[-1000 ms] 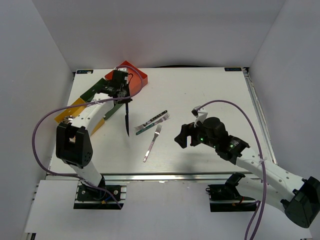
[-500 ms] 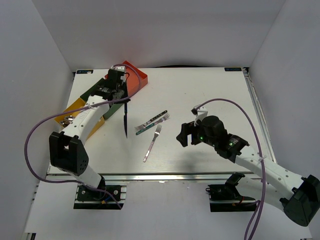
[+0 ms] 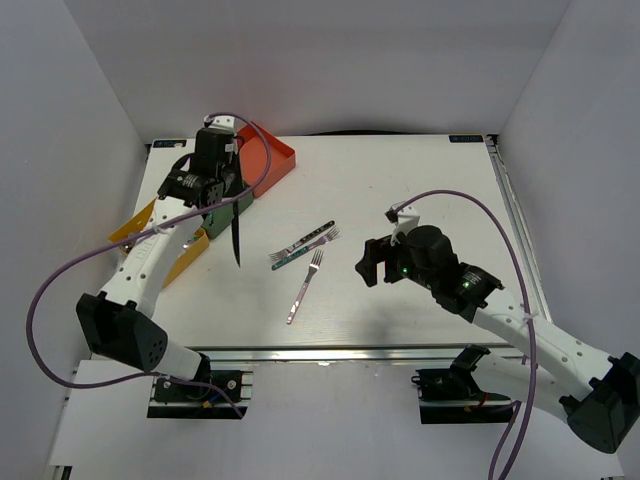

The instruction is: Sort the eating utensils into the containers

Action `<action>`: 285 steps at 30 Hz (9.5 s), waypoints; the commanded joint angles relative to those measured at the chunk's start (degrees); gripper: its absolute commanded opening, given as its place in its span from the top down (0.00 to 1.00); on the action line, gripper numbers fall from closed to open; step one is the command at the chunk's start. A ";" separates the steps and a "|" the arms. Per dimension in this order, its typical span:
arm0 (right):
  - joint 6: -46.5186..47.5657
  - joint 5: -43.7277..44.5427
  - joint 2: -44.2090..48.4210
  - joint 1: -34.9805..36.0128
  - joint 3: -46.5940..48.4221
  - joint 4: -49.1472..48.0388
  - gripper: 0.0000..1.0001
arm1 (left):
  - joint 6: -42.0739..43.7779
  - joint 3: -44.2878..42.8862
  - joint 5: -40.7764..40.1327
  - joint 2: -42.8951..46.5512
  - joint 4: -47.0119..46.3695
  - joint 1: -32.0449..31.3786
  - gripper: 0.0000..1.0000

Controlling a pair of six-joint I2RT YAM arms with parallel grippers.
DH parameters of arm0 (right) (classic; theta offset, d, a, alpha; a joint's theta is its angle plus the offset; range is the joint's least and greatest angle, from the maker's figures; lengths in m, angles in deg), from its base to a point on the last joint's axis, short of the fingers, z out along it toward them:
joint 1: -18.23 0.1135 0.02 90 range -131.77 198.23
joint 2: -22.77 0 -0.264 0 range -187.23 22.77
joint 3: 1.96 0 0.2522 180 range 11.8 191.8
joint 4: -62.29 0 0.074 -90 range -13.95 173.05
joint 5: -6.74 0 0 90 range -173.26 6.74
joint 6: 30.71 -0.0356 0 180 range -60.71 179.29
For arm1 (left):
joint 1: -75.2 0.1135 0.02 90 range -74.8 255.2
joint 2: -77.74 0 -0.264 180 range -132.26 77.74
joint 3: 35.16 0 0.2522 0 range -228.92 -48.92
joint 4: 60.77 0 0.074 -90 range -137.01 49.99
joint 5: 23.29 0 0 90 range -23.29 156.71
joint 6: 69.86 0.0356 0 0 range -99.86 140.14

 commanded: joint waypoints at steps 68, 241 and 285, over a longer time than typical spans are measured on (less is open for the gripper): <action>-9.08 4.77 -7.63 -0.50 1.85 -2.34 0.11 | -1.57 -3.82 -4.85 -15.00 -6.44 -8.30 0.02; -6.89 -3.89 8.54 -1.21 -8.60 2.33 0.11 | 0.00 19.93 7.02 -14.83 -15.15 -30.49 1.00; -5.58 -8.99 0.46 -1.12 -8.60 -2.59 0.11 | 5.71 -45.82 -5.55 -52.35 -15.84 5.89 1.00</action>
